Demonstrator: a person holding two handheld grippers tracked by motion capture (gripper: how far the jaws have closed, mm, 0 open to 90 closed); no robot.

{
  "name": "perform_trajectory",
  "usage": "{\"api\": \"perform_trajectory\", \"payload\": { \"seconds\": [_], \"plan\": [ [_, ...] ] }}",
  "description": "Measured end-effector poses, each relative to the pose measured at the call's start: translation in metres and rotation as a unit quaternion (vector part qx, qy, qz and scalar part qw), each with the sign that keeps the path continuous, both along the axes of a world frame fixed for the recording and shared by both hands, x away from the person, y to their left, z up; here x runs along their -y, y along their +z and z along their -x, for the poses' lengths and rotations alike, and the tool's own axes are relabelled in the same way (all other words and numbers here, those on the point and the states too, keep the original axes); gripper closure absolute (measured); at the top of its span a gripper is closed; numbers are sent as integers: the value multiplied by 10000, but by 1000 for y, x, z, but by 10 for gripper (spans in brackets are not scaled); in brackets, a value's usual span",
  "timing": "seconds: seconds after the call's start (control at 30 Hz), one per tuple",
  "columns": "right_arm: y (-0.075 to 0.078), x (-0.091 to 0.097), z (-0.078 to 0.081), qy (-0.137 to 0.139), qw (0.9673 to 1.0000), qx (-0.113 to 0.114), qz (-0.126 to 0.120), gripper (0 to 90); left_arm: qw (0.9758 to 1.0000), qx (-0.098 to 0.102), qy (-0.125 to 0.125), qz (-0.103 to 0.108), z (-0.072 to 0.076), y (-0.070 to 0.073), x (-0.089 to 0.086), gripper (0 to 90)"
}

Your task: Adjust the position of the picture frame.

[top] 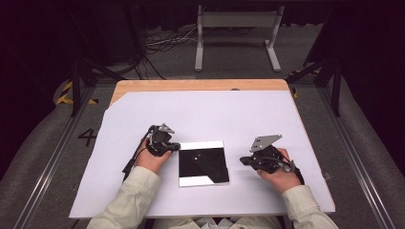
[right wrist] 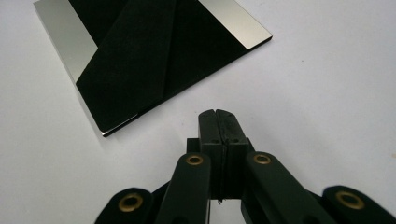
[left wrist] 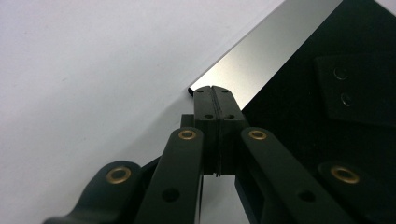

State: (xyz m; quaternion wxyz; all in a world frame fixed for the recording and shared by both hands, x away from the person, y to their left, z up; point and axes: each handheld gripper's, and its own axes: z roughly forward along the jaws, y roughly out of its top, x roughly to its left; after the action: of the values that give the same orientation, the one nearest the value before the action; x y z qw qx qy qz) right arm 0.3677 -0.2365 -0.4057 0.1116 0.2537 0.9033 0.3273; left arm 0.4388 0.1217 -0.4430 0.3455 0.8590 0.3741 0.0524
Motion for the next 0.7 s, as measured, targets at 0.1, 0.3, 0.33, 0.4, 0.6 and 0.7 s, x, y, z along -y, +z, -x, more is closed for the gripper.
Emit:
{"api": "perform_trajectory", "payload": {
  "seconds": [0.1,0.3,0.33,0.4,0.6,0.7],
  "plan": [
    [0,0,0,-7,10000,-17,8,900,10000,5,-24,52,-1,-1,0,898],
    [0,1,0,-3,10000,-4,-5,900,9998,51,-71,156,-2,-2,-1,887],
    [0,1,0,8,10000,0,-4,900,9998,85,-58,140,-1,-1,-1,854],
    [1,2,0,-19,10000,7,-18,900,9997,53,-124,180,-1,1,-3,786],
    [2,4,0,-29,10000,-32,-10,896,9994,216,-259,78,8,15,-13,742],
    [4,4,0,-31,10000,-21,-16,856,9986,223,-454,150,13,22,-18,723]
  ]
}}
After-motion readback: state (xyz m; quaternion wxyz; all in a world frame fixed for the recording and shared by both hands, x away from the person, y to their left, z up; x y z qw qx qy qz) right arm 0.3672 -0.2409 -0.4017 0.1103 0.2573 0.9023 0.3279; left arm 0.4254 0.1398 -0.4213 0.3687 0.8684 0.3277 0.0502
